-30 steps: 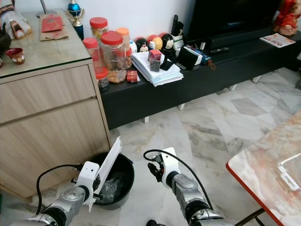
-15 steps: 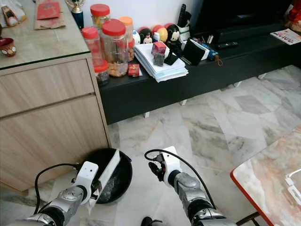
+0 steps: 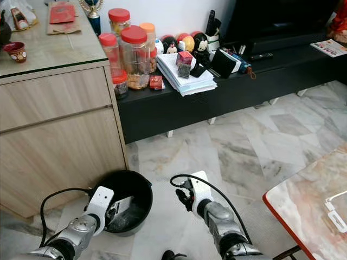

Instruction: Picking trash to rubbish bin

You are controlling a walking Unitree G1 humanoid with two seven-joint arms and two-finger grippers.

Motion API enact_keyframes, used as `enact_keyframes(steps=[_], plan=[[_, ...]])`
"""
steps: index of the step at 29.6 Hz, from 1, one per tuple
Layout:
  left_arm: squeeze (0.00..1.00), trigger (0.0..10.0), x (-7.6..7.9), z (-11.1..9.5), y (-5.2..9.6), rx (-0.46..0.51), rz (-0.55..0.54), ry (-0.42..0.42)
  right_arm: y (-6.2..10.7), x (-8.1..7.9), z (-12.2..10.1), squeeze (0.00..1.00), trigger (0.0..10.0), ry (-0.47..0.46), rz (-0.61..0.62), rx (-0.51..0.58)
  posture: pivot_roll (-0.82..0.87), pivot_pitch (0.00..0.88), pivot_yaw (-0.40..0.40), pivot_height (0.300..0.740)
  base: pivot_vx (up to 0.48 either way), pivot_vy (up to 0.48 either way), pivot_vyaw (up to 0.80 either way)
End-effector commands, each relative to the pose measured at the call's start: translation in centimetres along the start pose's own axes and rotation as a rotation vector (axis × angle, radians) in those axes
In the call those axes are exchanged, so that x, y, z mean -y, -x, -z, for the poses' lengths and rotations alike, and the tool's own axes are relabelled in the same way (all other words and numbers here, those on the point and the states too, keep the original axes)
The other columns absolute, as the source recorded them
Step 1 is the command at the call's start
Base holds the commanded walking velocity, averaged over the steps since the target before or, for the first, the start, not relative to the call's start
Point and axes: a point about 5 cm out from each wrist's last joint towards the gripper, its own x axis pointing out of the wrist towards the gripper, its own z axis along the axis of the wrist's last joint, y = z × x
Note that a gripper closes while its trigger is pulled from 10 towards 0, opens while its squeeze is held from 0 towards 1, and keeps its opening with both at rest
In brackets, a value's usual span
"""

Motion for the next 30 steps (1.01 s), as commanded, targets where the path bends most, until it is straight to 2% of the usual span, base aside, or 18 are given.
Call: enact_keyframes(steps=[1,3,8,11,19,20,23,30], plan=[[0.00,10.0,0.3,0.7,0.2,-0.001,-0.009,0.057,0.6,1.2,0.9,0.00,10.0,-0.042,0.071,-0.013,-0.01,0.100,-0.120,0.740,0.000,0.000,0.00],[0.00,10.0,0.5,1.0,0.3,0.013,-0.011,0.138,1.0,1.7,1.9,0.00,10.0,-0.043,0.107,-0.044,-0.02,0.094,-0.113,0.740,0.000,0.000,0.00],[0.00,10.0,0.6,1.3,0.5,0.044,-0.027,0.189,1.7,2.4,3.1,0.00,10.0,-0.067,0.174,-0.079,-0.02,0.084,-0.093,0.740,0.000,0.000,0.00],[0.00,10.0,0.2,2.0,0.8,0.066,-0.062,0.259,2.3,3.0,4.1,0.00,10.0,-0.143,0.245,-0.077,0.00,0.083,-0.087,0.740,0.000,0.000,0.00],[0.00,10.0,-0.1,2.8,1.0,0.041,-0.069,0.252,2.2,2.6,4.4,0.00,10.0,-0.155,0.258,-0.072,0.00,0.082,-0.075,0.740,0.000,0.000,0.00],[0.00,10.0,0.3,4.3,1.4,-0.006,-0.071,0.233,2.4,2.8,4.9,0.00,10.0,-0.171,0.284,-0.085,0.00,0.075,-0.069,0.740,0.000,0.000,0.00],[0.00,10.0,0.6,5.4,1.7,-0.033,-0.072,0.242,2.7,2.9,5.5,0.00,10.0,-0.184,0.307,-0.103,0.01,0.073,-0.068,0.740,0.000,0.000,0.00],[0.00,10.0,0.8,6.0,1.9,-0.046,-0.070,0.254,3.2,2.9,6.7,0.00,10.0,-0.200,0.326,-0.138,0.01,0.073,-0.067,0.740,0.000,0.000,0.00]])
